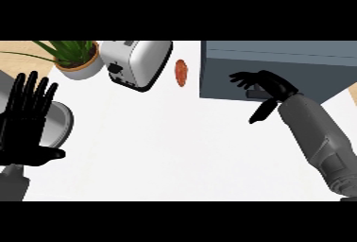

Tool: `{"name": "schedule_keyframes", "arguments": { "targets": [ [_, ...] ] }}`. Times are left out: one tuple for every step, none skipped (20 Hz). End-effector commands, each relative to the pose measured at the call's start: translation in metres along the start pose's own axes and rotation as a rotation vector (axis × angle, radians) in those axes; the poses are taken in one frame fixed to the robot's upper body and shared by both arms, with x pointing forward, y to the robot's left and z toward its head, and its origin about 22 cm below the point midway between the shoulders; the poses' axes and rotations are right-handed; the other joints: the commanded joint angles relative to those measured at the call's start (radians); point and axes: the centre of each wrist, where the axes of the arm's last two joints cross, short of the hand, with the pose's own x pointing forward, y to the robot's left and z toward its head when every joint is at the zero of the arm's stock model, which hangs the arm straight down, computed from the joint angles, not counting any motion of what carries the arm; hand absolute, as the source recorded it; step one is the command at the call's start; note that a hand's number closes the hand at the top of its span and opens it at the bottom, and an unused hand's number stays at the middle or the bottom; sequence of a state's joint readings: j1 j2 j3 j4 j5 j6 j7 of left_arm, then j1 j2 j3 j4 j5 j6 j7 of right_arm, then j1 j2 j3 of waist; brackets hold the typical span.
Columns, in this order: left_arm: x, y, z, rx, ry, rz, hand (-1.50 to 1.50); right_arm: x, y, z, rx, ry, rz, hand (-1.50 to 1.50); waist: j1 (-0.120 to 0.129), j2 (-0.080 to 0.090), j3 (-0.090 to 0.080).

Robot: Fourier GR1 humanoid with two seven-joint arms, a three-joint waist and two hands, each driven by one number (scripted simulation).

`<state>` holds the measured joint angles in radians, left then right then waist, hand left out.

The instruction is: Pick up the cup, place it into the drawer and close the drawer

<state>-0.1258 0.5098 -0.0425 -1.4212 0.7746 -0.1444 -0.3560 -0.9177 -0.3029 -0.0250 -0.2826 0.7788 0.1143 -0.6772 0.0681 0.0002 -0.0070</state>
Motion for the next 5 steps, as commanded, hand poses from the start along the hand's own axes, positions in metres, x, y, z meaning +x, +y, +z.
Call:
{"name": "schedule_keyframes", "arguments": {
  "targets": [
    [0.002,-0.006,-0.005,-0.003,-0.017,0.006,-1.50,-0.008,-0.029,0.010,-0.093,0.139,0.024,-1.50,0.027,0.039,0.011],
    [0.000,-0.003,0.000,0.001,0.008,0.001,-1.50,0.002,-0.052,0.004,-0.086,0.135,0.042,-1.50,0.023,0.033,0.010],
    [0.000,0.002,0.000,-0.014,0.014,-0.003,-1.50,-0.001,-0.044,0.005,-0.084,0.139,0.029,-1.50,0.028,0.039,0.010],
    [0.010,0.011,-0.001,0.007,-0.015,-0.029,-1.50,-0.012,-0.033,0.015,-0.083,0.139,0.034,-1.50,0.024,0.036,0.011],
    [-0.006,0.002,0.002,0.004,0.011,-0.018,-1.50,-0.007,-0.023,0.007,-0.096,0.124,0.019,-1.50,0.013,0.037,0.010]
  ]
}}
